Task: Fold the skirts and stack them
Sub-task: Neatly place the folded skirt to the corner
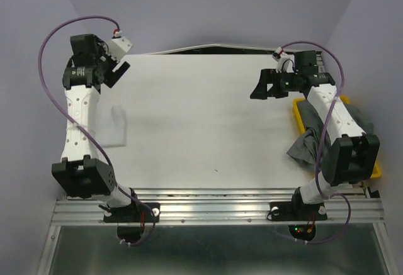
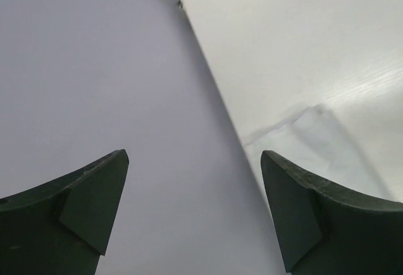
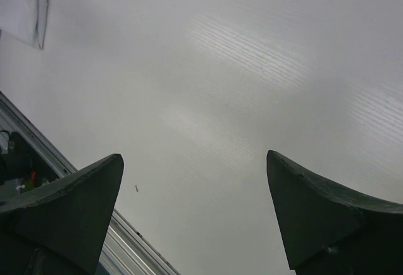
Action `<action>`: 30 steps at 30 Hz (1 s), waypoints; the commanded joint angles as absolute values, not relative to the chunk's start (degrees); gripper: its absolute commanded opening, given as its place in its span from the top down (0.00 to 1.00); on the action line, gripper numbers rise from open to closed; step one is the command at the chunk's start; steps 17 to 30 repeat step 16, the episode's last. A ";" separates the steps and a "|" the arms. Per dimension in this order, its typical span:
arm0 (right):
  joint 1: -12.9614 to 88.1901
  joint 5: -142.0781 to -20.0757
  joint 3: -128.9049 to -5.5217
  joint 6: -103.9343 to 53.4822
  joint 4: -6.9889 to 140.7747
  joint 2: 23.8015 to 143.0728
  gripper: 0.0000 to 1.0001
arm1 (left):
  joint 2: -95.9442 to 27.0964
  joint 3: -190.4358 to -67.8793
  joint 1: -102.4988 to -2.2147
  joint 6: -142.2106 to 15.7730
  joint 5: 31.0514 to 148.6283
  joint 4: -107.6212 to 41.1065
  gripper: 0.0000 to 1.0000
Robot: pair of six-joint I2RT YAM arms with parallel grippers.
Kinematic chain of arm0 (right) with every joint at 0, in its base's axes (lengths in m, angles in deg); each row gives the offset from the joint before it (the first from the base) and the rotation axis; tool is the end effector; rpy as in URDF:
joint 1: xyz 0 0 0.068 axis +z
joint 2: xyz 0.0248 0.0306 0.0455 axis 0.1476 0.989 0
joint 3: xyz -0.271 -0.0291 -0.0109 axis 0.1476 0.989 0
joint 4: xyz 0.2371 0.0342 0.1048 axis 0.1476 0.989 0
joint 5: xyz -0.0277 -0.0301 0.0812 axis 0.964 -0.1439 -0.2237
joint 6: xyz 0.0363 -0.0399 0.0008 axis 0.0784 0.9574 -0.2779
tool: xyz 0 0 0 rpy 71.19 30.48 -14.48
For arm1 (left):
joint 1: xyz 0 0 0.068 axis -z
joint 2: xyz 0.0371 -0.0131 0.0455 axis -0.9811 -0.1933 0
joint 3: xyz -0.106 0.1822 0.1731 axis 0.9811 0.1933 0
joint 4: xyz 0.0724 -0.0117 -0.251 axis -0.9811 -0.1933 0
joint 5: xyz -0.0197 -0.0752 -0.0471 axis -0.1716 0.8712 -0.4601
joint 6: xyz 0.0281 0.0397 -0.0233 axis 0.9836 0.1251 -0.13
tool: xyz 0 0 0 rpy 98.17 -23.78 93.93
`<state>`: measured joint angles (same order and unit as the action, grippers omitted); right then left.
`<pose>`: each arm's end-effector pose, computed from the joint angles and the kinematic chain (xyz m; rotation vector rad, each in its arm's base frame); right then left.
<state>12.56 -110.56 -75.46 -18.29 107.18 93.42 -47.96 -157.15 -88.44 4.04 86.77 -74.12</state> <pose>0.3415 0.0459 0.3302 -0.3826 2.3043 0.8082 0.3367 0.0535 0.4333 0.8776 1.9146 0.6081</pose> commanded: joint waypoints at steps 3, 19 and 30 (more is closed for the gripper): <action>12.09 -116.05 -66.75 -25.00 96.99 86.75 0.00 | -34.88 -137.28 -73.42 -19.43 89.30 -58.41 0.01; 14.64 -109.21 -41.06 -17.29 87.13 80.32 0.00 | -32.14 -111.84 -63.39 -33.89 88.71 -39.58 0.02; 14.64 -109.21 -41.06 -17.29 87.13 80.32 0.00 | -32.14 -111.84 -63.39 -33.89 88.71 -39.58 0.02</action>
